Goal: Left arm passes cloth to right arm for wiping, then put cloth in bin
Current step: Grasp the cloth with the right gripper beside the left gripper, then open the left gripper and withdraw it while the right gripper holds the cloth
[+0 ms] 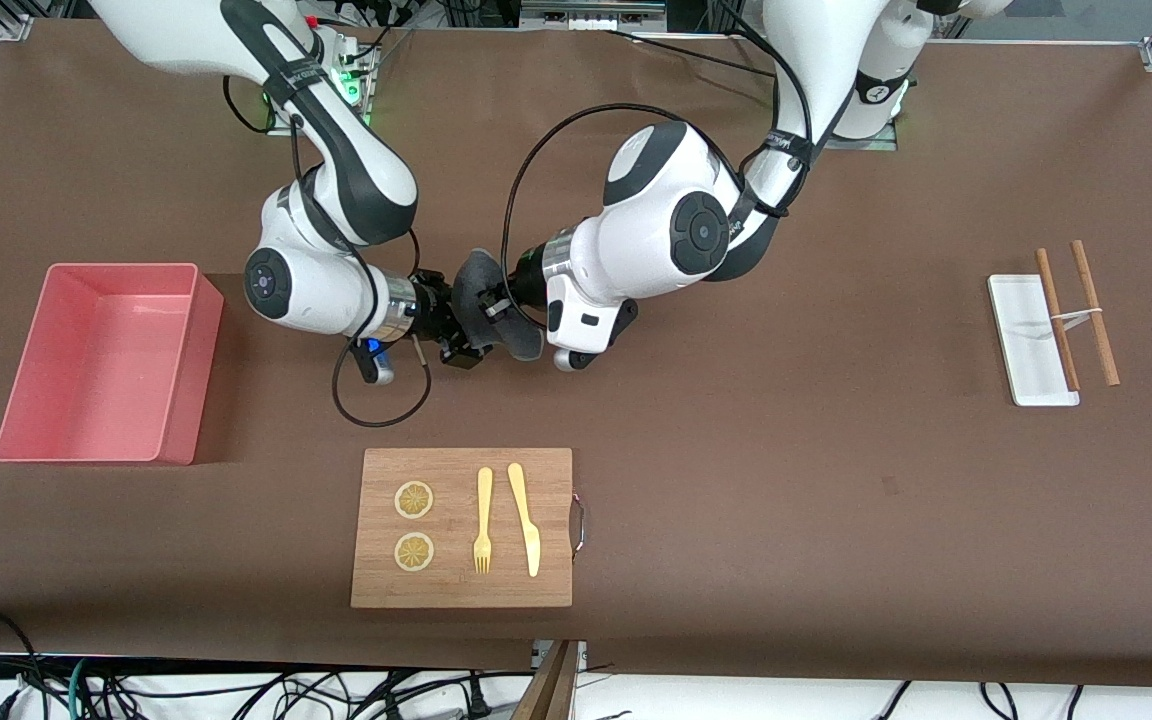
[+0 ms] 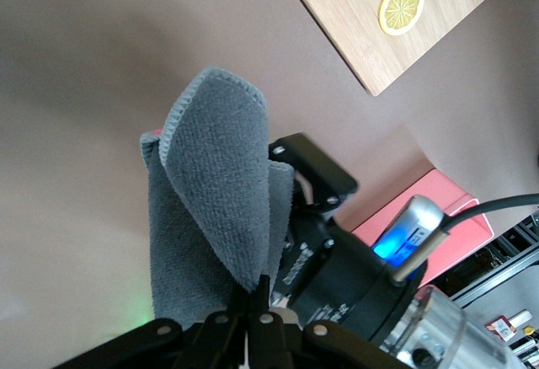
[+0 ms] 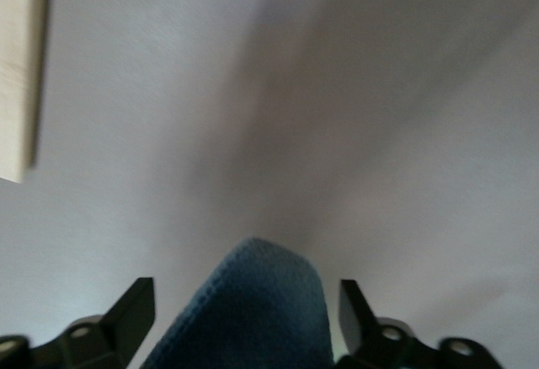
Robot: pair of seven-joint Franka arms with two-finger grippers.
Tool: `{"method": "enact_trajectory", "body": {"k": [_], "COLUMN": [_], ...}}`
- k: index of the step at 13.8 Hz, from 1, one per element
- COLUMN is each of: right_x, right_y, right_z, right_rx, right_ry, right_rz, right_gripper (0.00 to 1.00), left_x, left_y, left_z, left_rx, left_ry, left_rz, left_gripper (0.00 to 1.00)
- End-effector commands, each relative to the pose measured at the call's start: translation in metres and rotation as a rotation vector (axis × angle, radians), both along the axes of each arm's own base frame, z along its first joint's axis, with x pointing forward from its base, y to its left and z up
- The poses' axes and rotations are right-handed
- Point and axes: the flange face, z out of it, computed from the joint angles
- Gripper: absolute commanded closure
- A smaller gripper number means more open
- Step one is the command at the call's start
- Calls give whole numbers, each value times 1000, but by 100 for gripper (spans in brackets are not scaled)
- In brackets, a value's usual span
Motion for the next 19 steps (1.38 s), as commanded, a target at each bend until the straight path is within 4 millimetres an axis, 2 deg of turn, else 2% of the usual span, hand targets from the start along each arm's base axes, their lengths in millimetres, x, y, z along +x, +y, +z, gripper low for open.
{"method": "enact_trajectory", "body": {"k": [1, 2, 3, 4, 7, 8, 9, 10, 11, 13, 15, 18, 19], "right_x": [-7, -8, -7, -7, -5, -4, -4, -4, -3, 1, 6, 3, 2], "right_y": [-5, -5, -6, -5, -6, -7, -7, -7, -7, -14, -14, -14, -14], "right_z": [7, 6, 6, 6, 8, 9, 9, 10, 11, 11, 18, 12, 7], "right_rx": [7, 9, 11, 14, 18, 19, 20, 19, 19, 17, 30, 63, 76], "right_ry": [49, 45, 43, 38, 31, 27, 26, 23, 21, 17, -18, -68, -81], "right_rz": [25, 40, 45, 52, 56, 59, 58, 60, 59, 51, 89, 226, 270], "right_gripper": [62, 82, 97, 100, 100, 100, 100, 100, 100, 100, 100, 100, 100], "left_x": [3, 2, 3, 3, 4, 4, 8, 13, 18, 25, 29, 47, 55], "left_y": [-5, -5, -5, -4, -3, -3, 2, 10, 17, 29, 40, 79, 99], "left_z": [2, 2, 2, 3, 3, 4, 4, 6, 7, 7, 16, 35, 34], "left_rx": [-26, -26, -26, -27, -27, -27, -23, -15, -12, -5, -4, 25, 31], "left_ry": [9, 9, 9, 8, 7, 3, 2, -5, -5, 4, -2, -5, 10], "left_rz": [18, 17, 18, 20, 20, 17, 21, 26, 33, 45, 50, 61, 84], "left_gripper": [100, 100, 99, 94, 90, 83, 63, 34, 18, 0, 0, 0, 0]}}
